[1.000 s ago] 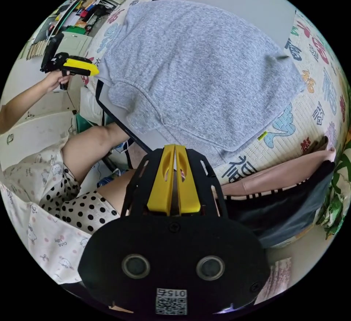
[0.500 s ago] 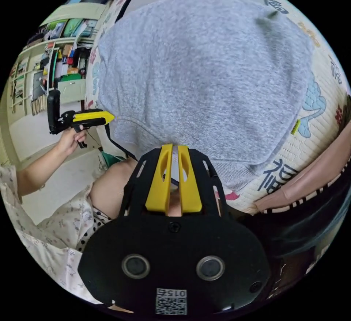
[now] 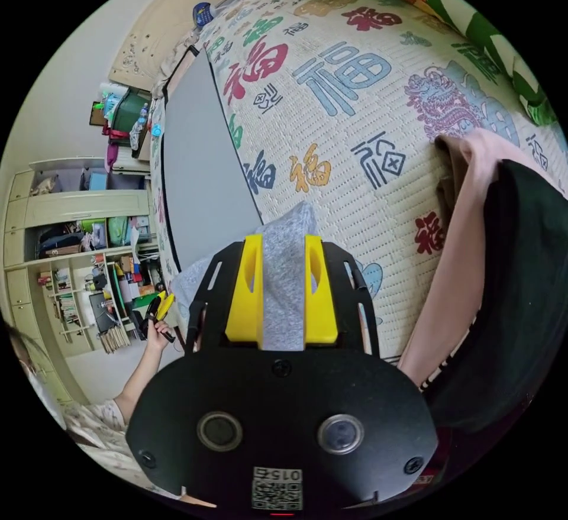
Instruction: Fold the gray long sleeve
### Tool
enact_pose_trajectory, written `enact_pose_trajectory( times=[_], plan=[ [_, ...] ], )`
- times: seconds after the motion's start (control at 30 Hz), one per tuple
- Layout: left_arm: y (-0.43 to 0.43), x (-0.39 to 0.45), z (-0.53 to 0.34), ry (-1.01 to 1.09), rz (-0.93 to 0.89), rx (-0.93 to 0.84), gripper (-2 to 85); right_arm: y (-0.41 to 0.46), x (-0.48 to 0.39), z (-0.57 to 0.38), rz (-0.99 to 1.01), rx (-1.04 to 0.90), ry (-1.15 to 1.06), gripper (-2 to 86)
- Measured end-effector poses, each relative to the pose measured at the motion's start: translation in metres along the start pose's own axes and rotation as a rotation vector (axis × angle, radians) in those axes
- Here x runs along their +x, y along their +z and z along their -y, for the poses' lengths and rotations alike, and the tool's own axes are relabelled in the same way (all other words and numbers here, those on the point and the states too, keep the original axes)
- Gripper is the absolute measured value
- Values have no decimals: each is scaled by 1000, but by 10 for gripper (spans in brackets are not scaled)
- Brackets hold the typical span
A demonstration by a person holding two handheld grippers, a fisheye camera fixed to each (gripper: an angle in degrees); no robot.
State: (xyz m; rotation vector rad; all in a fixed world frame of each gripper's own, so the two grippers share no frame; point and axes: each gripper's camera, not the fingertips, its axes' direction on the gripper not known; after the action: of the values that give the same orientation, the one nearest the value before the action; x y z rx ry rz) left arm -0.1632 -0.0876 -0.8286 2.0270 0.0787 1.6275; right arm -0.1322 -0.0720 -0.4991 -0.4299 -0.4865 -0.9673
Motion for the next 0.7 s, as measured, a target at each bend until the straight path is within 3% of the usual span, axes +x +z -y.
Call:
enact_pose_trajectory(
  times=[0.13, 0.27, 0.43, 0.7],
  plan=[
    [25, 14, 4, 73, 112, -116, 93, 23, 23, 5, -26, -80, 22, 75],
    [24, 31, 7, 80, 97, -178, 16, 13, 33, 3, -58, -67, -9, 20],
    [-24, 66, 27, 80, 58, -59, 7, -17, 62, 5, 67, 29, 93, 5],
    [5, 121, 53, 69, 165, -118, 27, 16, 69, 14, -59, -28, 83, 38]
  ],
)
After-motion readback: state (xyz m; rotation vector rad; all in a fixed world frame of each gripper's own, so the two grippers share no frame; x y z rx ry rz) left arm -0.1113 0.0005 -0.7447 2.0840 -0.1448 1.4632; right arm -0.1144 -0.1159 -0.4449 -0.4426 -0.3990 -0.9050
